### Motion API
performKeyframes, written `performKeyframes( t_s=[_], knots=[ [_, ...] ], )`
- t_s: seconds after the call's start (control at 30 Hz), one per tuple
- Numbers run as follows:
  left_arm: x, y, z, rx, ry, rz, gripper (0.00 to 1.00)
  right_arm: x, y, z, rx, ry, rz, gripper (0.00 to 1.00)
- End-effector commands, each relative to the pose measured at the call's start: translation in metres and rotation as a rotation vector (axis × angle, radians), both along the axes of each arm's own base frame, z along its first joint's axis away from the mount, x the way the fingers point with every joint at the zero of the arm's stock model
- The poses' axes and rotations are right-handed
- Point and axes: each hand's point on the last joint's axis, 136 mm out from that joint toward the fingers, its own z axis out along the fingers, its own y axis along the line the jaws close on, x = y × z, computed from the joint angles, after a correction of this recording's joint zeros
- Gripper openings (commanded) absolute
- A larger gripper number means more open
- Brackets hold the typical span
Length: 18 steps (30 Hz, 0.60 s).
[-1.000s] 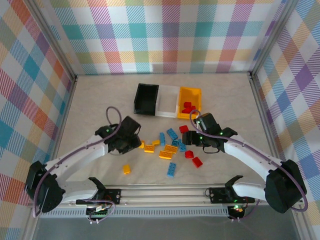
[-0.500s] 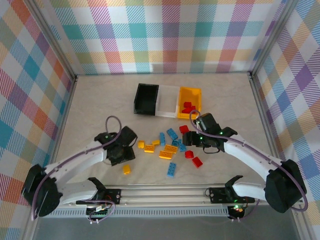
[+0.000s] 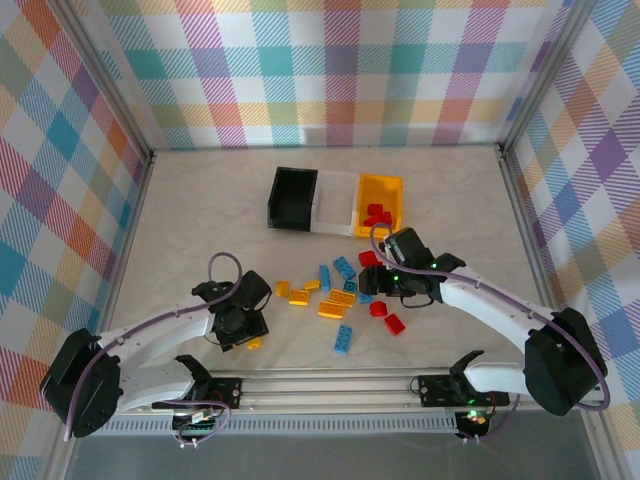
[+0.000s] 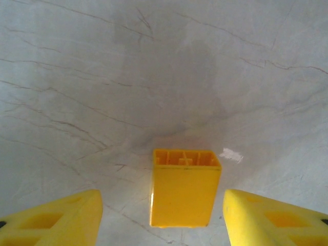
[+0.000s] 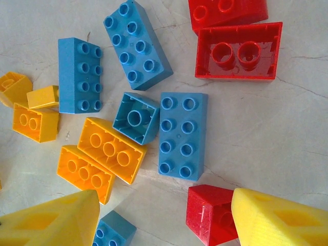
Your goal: Sort the legos into containers by color
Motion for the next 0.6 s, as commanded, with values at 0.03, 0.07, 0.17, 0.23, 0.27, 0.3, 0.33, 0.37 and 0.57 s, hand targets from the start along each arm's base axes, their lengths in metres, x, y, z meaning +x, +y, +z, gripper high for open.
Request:
performKeyframes(
  t_s=[0.03, 0.07, 0.17, 0.23, 0.27, 0.3, 0.33, 0.37, 0.57],
  knots=[
    [0.001, -0.010, -0.005, -0.034, 0.002, -0.009, 0.64, 0.002, 0.003, 0.012, 0.031, -0.030, -0.010, 0.70],
    [0.002, -0.011, -0.006, -0.034, 0.003, -0.013, 0.64, 0.002, 0.004, 0.012, 0.032, -0.032, -0.009, 0.70],
    [0.003, -0.012, -0.009, -0.028, 0.014, -0.019, 0.64, 0.002, 0.004, 0.009, 0.032, -0.027, -0.010, 0.70],
    [0.002, -0.013, -0.011, -0.022, 0.027, -0.021, 0.63, 0.003, 0.006, 0.009, 0.036, -0.025, -0.008, 0.70],
    [0.001, -0.012, -0.013, -0.021, 0.035, -0.021, 0.62, 0.003, 0.006, 0.009, 0.039, -0.026, -0.007, 0.70],
    [-0.001, -0.012, -0.015, -0.019, 0.045, -0.021, 0.61, 0.003, 0.007, 0.009, 0.040, -0.027, -0.009, 0.70],
    [-0.003, -0.012, -0.016, -0.020, 0.051, -0.023, 0.60, 0.003, 0.006, 0.009, 0.039, -0.027, -0.011, 0.70],
    [-0.004, -0.011, -0.016, -0.017, 0.057, -0.022, 0.58, 0.004, 0.006, 0.009, 0.038, -0.031, -0.010, 0.70],
    [-0.008, -0.007, -0.019, -0.008, 0.063, -0.021, 0.51, 0.003, 0.005, 0.006, 0.036, -0.032, -0.013, 0.70]
  ],
)
